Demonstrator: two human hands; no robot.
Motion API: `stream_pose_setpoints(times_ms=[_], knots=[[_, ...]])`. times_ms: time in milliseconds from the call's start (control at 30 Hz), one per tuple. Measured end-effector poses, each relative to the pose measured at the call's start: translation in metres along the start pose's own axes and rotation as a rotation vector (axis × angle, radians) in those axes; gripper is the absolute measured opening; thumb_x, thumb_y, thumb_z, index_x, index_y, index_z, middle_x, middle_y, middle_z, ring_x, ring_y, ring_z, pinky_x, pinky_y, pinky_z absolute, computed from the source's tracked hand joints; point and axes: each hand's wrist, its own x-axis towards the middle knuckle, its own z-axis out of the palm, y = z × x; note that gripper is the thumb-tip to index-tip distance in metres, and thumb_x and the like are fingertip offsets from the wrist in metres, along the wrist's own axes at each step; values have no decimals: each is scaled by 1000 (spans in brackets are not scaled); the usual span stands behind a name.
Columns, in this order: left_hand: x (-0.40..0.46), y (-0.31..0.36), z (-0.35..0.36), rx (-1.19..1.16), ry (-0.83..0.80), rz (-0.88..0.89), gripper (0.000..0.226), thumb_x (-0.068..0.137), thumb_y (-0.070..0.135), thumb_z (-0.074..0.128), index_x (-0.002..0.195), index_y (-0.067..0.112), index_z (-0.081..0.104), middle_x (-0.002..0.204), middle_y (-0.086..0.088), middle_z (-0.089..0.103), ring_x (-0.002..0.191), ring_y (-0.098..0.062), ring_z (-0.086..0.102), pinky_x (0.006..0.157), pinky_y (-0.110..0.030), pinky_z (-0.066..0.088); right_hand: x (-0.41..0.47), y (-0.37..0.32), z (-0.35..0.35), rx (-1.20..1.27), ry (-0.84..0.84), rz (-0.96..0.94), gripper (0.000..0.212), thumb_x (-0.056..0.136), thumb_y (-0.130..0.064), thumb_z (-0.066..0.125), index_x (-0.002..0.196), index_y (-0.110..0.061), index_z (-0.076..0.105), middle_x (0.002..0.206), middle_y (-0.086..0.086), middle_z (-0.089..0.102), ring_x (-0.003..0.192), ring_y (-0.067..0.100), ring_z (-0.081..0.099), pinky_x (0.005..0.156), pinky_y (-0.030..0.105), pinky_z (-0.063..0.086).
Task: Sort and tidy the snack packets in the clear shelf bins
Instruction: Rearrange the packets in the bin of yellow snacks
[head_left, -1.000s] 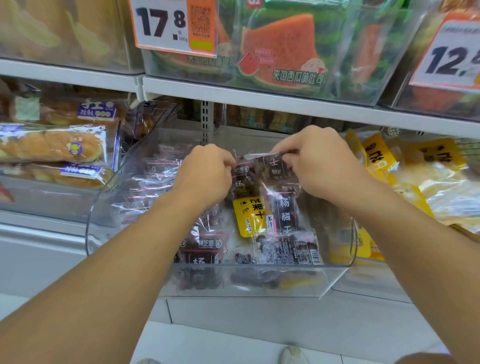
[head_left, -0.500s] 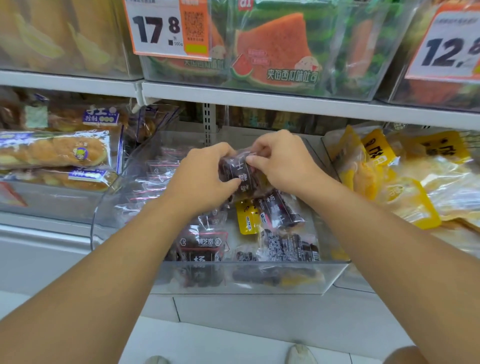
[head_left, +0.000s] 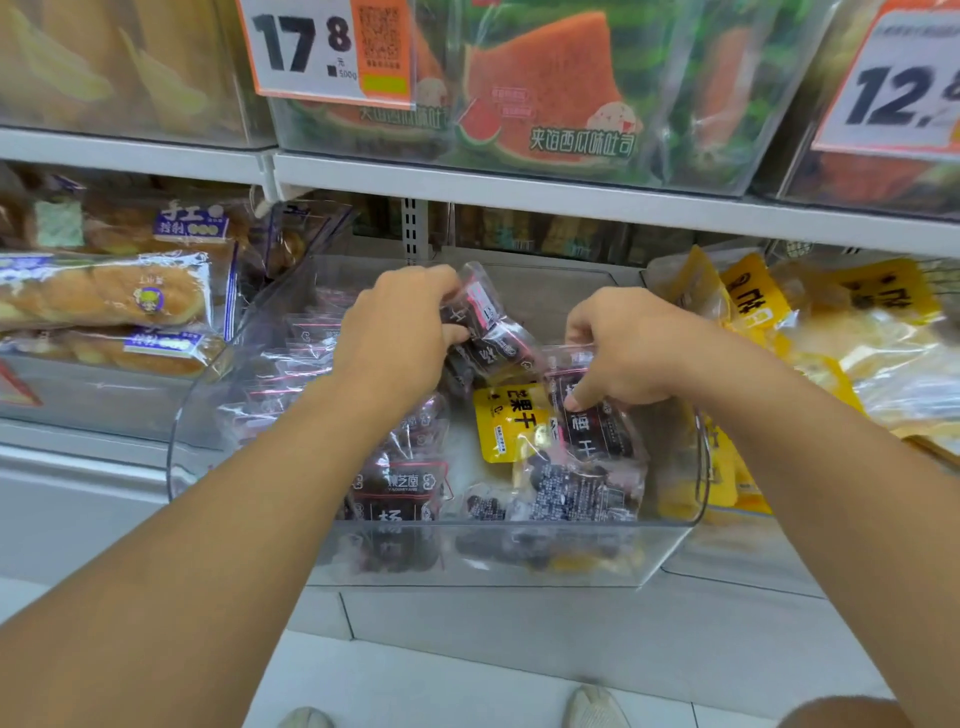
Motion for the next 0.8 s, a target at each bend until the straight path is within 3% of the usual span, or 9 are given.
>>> stream_pose_setpoints(times_ms=[67,133,233,333,400,500,600,700,800], knots=[[2,-3,-1,6,-23,-18,26,89,29,74,108,18,60,103,-5,61,97,-36,58,75,-39,42,-7,4,-3,24,47,-17,41,73,-35,88,97,-14,62,100,5,64,91,26,59,71,30,46],[4,-5,-1,17,-50,-8,29,90,29,74,112,17,60,104,-4,58,97,-32,56,75,-37,40,-14,9,-14,94,107,-36,36,71,-29,90,86,-17,59,91,2,62,82,24,62,66,31,49],[4,-4,0,-47,-78,6,26,90,23,74,114,18,65,102,-3,60,95,-27,56,81,-38,46,-20,11,-25,342,200,-125,35,65,-22,93,82,-19,63,87,0,65,80,21,67,75,36,59],[1,-7,4,-201,-73,-26,19,89,9,74,105,19,74,95,-1,71,94,-23,65,91,-38,52,-12,-4,-7,389,307,-245,36,60,-26,95,81,-21,67,82,-8,65,79,10,61,65,13,47],[0,-10,7,-238,-35,-52,15,92,6,69,100,17,76,90,-1,72,90,-22,66,90,-40,54,2,-15,15,435,360,-227,36,60,-28,95,80,-24,66,83,-9,64,81,10,61,65,22,46],[-4,-5,6,-309,38,-74,24,103,22,50,99,15,73,88,-1,72,87,-22,65,82,-41,54,22,-23,38,473,440,-175,45,59,-33,95,81,-25,56,86,-8,60,78,12,57,59,24,38],[-8,1,2,-362,-105,-3,27,98,47,54,99,24,68,89,7,68,86,-14,61,74,-32,47,25,-26,44,554,462,-152,52,62,-26,93,88,-21,48,94,-4,57,80,15,53,58,24,35],[-7,-5,3,-131,-207,139,22,84,45,76,98,31,69,104,9,67,99,-14,61,88,-37,50,15,-19,28,503,360,-37,48,68,-30,91,91,-15,52,94,2,63,79,19,60,63,29,47],[-5,-9,5,-53,-216,118,12,83,29,81,82,30,69,102,6,64,101,-19,60,94,-41,50,-6,-9,12,373,-13,-54,35,72,-34,89,80,-8,66,77,8,75,73,27,73,73,40,62]])
